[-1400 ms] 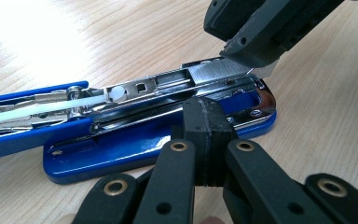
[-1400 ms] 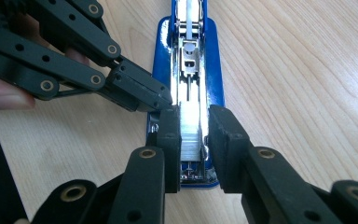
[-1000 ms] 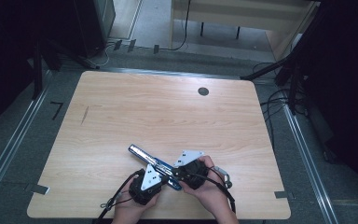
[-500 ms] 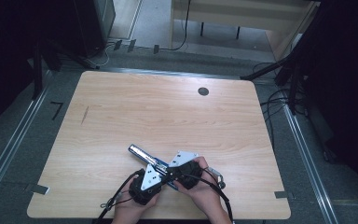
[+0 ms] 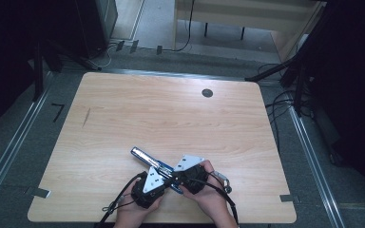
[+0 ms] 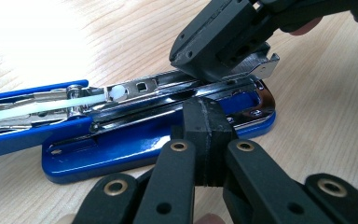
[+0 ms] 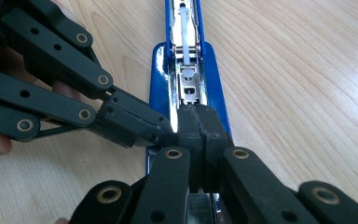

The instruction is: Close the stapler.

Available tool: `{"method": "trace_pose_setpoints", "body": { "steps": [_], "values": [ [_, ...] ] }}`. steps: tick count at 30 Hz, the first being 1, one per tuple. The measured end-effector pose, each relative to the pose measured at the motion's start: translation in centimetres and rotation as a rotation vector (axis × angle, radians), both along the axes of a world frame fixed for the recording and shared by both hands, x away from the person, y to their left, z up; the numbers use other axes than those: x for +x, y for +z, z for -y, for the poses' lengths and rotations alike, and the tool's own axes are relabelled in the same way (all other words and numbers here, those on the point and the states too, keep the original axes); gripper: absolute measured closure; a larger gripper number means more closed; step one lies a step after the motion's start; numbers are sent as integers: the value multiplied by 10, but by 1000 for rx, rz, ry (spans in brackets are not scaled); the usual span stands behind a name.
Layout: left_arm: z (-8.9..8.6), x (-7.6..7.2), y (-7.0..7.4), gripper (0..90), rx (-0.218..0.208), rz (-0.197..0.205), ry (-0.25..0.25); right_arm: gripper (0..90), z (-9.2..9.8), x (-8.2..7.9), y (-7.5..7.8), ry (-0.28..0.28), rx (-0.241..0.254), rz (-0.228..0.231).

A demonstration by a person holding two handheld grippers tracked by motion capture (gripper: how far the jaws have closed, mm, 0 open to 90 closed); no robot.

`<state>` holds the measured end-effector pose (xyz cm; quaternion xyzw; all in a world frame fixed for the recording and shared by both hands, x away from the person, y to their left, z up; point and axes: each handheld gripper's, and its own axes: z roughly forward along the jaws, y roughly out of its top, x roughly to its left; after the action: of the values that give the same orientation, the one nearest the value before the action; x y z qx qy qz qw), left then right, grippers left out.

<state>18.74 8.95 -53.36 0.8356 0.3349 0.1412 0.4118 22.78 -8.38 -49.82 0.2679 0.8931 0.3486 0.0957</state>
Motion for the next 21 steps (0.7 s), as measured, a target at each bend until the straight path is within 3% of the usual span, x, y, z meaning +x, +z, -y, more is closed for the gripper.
{"method": "trace_pose_setpoints", "body": {
  "steps": [4, 9, 12, 17, 21],
  "values": [
    [-4, 1, 0, 900, -34, -12, 9, 899, 1, -1, 2, -13, 9, -11],
    [-19, 4, 9, 900, -93, -18, 35, 900, 4, -1, 8, -27, 38, 23],
    [-28, 6, 13, 900, -79, -2, 62, 900, 5, -2, 11, -36, 49, 19],
    [-57, 13, 17, 900, -105, -1, 137, 900, 2, 2, 20, -26, 71, 26],
    [-68, 14, 16, 900, -97, 1, 170, 900, -2, 4, 24, -20, 73, 27]
  ]
}}
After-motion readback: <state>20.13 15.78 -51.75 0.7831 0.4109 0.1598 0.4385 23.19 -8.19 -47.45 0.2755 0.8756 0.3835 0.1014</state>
